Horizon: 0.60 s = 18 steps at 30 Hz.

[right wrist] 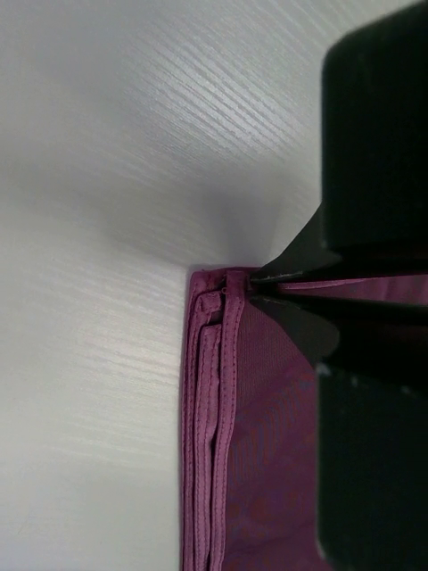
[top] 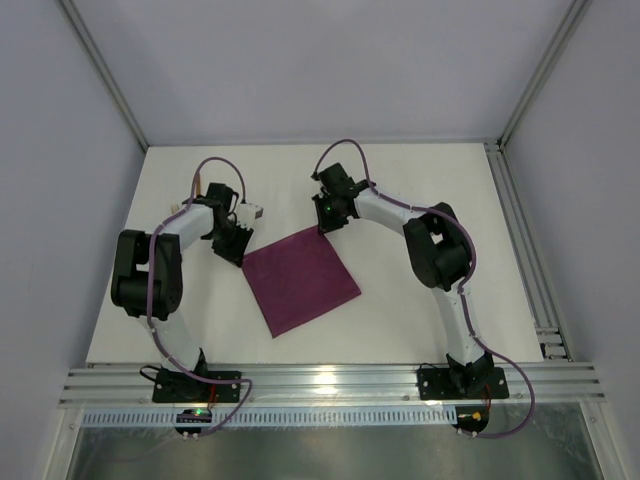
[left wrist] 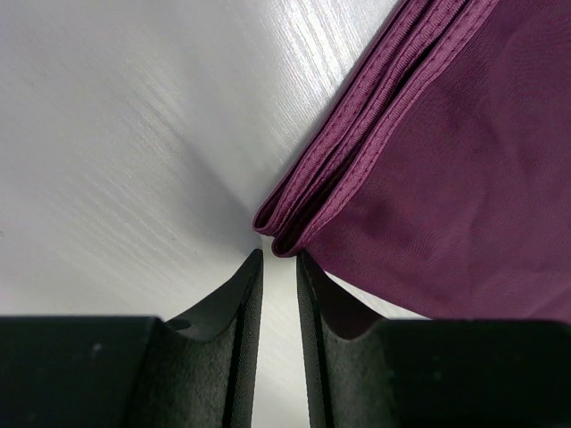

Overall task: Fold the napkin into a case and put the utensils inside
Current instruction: Pick up the top corner of the square-folded napkin from the center of the board.

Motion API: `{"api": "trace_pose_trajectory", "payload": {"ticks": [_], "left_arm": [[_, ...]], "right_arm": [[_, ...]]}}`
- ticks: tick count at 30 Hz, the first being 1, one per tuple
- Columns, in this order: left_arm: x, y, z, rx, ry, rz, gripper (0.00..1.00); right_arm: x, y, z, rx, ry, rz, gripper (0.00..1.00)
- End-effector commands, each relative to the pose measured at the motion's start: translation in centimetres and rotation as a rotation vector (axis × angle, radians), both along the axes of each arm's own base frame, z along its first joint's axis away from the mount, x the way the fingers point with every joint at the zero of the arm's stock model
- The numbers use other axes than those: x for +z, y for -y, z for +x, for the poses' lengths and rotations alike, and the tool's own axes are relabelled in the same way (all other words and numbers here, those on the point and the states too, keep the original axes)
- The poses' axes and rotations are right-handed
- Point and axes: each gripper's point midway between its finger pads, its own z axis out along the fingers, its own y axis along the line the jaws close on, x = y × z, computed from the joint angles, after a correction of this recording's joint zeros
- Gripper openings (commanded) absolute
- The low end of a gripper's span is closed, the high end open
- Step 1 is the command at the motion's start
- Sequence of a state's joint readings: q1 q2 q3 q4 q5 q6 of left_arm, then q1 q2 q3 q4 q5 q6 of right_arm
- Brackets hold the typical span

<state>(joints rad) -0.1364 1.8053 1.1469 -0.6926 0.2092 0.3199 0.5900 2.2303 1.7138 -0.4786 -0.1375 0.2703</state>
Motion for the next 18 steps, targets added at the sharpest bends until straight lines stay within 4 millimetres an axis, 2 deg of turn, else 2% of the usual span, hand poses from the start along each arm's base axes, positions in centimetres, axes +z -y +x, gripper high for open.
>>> {"api": "trace_pose_trajectory", "payload": {"ticks": [1,4,12,18], "left_arm": [[-0.6,0.3,-0.6,-0.006,-0.015,-0.017,0.23],[-0.5,0.3,-0.6,-0.006,-0.013,-0.017,0.23],[-0.4,0.4,-0.7,-0.009,-0.011,-0.022,0.23],[-0.1,0.3,-0.6,-0.01,-0.004,-0.018,0.23]], "right_arm": [[0.0,-0.7,0.0,0.002,-0.003,0.009,0.1],[1.0,-0.7,0.3,0.003,0.018,0.018,0.04],[4.4,-1.3,0.3,0.018,0.102,0.016,0.04],[6.3,-1.6,-0.6,0.035,0.155,-0.02,0.04]]}}
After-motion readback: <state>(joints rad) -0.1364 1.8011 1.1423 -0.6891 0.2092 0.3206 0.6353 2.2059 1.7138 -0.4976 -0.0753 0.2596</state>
